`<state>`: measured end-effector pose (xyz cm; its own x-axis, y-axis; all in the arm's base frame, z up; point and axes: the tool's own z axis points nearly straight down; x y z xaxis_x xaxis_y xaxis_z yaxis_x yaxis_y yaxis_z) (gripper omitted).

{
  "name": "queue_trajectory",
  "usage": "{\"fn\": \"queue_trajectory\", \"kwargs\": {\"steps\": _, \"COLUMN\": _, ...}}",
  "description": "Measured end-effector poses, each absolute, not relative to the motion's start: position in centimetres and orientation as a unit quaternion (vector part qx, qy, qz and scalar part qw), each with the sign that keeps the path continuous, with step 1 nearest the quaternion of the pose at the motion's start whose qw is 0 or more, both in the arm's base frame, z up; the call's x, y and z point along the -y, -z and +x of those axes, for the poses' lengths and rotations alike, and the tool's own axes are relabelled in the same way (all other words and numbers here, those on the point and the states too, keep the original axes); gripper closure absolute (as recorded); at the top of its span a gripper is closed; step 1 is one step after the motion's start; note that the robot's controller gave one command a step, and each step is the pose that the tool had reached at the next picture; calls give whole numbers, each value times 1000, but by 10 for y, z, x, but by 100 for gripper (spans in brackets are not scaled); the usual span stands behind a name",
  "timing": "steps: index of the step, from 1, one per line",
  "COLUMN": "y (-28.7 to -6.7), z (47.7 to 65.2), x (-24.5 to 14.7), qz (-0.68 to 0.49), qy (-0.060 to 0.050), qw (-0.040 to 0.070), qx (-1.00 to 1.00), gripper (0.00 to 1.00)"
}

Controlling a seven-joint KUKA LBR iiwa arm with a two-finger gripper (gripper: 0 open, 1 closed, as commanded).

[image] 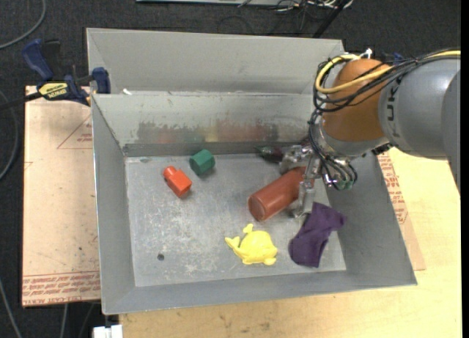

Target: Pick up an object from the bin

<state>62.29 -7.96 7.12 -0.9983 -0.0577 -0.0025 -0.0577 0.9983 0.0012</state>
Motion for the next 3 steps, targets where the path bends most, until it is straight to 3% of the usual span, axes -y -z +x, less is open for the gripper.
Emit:
{"fn": "queue_trajectory", "kwargs": {"steps": 1, "y": -70, "z": 590, "x": 65, "qz": -125, "qy": 0, "qw": 5, "qx": -992, "gripper": 100}}
{"fn": "queue_trajectory", "kwargs": {"steps": 2, "y": -70, "z": 590, "x": 65, "qz": -125, "qy": 0, "qw": 5, "qx": -992, "gripper": 100}}
{"fn": "queue_trajectory", "kwargs": {"steps": 3, "y": -197, "z": 609, "x": 61, "qz": -152, "qy": 0, "qw": 7, "qx": -988, "gripper": 100}}
